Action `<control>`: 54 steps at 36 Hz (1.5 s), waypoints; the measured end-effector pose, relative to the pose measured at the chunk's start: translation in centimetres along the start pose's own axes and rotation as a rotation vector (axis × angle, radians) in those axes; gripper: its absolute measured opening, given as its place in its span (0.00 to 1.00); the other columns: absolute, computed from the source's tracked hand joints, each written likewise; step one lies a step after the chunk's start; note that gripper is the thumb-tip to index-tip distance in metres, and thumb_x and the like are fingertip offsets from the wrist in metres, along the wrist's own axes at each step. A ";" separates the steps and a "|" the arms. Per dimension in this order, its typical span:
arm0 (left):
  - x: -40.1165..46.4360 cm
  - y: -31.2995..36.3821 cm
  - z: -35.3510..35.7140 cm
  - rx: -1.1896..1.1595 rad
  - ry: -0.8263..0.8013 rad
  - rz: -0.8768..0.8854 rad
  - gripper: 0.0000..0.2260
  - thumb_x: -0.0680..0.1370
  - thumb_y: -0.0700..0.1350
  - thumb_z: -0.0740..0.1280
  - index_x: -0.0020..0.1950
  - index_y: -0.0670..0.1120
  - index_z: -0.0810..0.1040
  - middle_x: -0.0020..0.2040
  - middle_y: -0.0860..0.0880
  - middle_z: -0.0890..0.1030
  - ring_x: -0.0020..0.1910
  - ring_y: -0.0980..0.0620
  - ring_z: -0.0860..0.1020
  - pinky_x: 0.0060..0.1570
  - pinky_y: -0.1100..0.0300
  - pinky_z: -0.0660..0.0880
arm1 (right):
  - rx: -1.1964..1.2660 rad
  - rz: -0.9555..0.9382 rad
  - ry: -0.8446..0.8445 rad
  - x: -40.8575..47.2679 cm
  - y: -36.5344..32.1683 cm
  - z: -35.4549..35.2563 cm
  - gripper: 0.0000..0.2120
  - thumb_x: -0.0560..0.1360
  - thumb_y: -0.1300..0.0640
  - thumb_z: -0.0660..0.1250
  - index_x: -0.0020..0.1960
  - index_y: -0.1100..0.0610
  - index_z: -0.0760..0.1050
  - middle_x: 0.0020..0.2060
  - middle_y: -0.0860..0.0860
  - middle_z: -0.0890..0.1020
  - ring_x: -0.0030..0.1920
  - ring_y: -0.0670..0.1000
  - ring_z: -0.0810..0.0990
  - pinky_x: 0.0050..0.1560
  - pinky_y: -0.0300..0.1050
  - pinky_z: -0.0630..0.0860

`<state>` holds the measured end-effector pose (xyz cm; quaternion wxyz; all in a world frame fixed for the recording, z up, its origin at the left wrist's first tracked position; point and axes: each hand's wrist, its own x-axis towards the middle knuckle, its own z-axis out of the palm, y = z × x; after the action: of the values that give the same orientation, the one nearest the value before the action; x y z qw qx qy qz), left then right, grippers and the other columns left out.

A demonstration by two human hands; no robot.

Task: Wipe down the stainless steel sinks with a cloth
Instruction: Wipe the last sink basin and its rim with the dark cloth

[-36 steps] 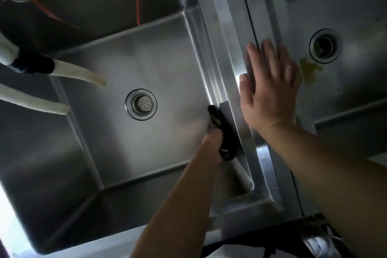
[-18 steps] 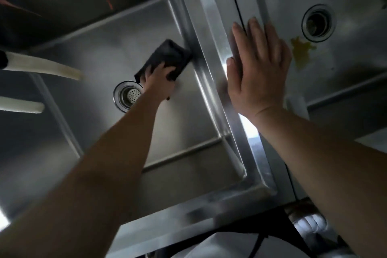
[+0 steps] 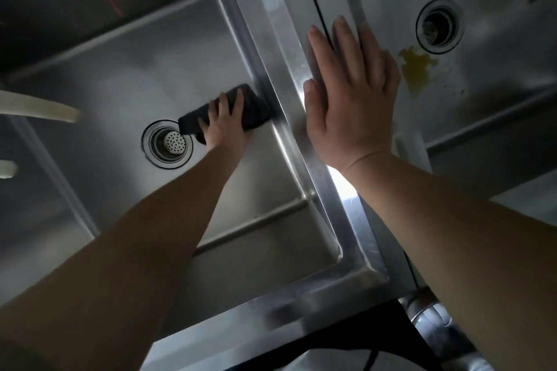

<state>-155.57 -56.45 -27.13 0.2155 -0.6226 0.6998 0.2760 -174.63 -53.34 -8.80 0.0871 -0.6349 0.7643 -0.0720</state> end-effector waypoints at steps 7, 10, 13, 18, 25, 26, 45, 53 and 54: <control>-7.3 -2.6 6.0 0.350 -0.148 0.336 0.44 0.77 0.41 0.67 0.81 0.56 0.39 0.81 0.44 0.49 0.79 0.38 0.49 0.73 0.31 0.51 | 0.004 -0.003 0.010 0.0 0.1 0.1 0.26 0.82 0.46 0.54 0.79 0.49 0.61 0.78 0.52 0.63 0.78 0.59 0.59 0.75 0.62 0.54; -8.9 -4.8 6.7 0.477 -0.108 0.469 0.43 0.74 0.40 0.70 0.82 0.56 0.49 0.78 0.43 0.60 0.76 0.37 0.59 0.71 0.29 0.57 | -0.009 -0.002 0.000 0.1 0.0 0.1 0.26 0.82 0.46 0.53 0.79 0.48 0.60 0.79 0.52 0.62 0.79 0.59 0.58 0.75 0.61 0.53; -9.4 -5.7 6.9 0.548 -0.048 0.532 0.40 0.70 0.40 0.74 0.79 0.55 0.61 0.70 0.41 0.73 0.67 0.36 0.71 0.66 0.30 0.67 | -0.008 0.000 0.002 0.1 0.0 0.1 0.26 0.82 0.46 0.53 0.79 0.48 0.61 0.79 0.52 0.62 0.79 0.59 0.58 0.75 0.61 0.54; -9.7 -4.5 7.2 0.527 -0.204 0.410 0.43 0.76 0.40 0.66 0.81 0.54 0.41 0.69 0.45 0.64 0.64 0.39 0.64 0.68 0.35 0.66 | 0.001 0.004 -0.003 0.1 0.0 0.0 0.26 0.81 0.46 0.54 0.79 0.48 0.61 0.78 0.51 0.63 0.79 0.59 0.58 0.75 0.62 0.54; -11.9 -2.6 8.1 0.410 -0.395 0.379 0.41 0.79 0.41 0.66 0.81 0.56 0.42 0.72 0.44 0.60 0.69 0.36 0.61 0.64 0.37 0.70 | -0.001 0.005 -0.003 0.1 -0.2 -0.1 0.27 0.81 0.46 0.55 0.79 0.48 0.61 0.78 0.52 0.63 0.78 0.59 0.59 0.75 0.62 0.55; -12.1 -2.5 8.1 0.405 -0.424 0.396 0.40 0.79 0.42 0.66 0.81 0.56 0.43 0.73 0.44 0.60 0.70 0.36 0.60 0.65 0.36 0.69 | -0.001 0.007 -0.002 0.1 -0.2 -0.1 0.27 0.81 0.46 0.55 0.79 0.48 0.61 0.78 0.52 0.63 0.78 0.59 0.59 0.75 0.62 0.55; -9.1 -2.6 6.1 -0.090 -0.998 0.290 0.37 0.70 0.33 0.68 0.74 0.62 0.69 0.60 0.48 0.77 0.50 0.49 0.78 0.44 0.59 0.78 | -0.030 -0.003 0.037 0.0 -0.1 0.1 0.27 0.81 0.47 0.56 0.78 0.49 0.63 0.77 0.53 0.65 0.77 0.59 0.61 0.73 0.63 0.57; -8.7 -1.3 3.1 -0.201 -1.300 -0.067 0.23 0.66 0.43 0.72 0.62 0.52 0.77 0.54 0.49 0.77 0.51 0.50 0.78 0.41 0.53 0.81 | -0.048 -0.012 0.045 0.1 -0.1 0.2 0.27 0.81 0.47 0.56 0.79 0.49 0.62 0.77 0.53 0.65 0.77 0.59 0.61 0.73 0.62 0.58; -9.0 -1.4 3.0 -0.197 -1.296 -0.055 0.25 0.65 0.48 0.74 0.62 0.55 0.78 0.54 0.50 0.78 0.51 0.52 0.78 0.44 0.55 0.79 | -0.050 -0.015 0.043 0.1 -0.1 0.2 0.27 0.81 0.46 0.56 0.79 0.49 0.62 0.77 0.53 0.65 0.77 0.59 0.61 0.73 0.62 0.58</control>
<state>-153.15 -47.85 -23.77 0.5423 -0.3646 0.3836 0.6525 -174.51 -53.42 -9.01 0.0544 -0.6407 0.7629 -0.0672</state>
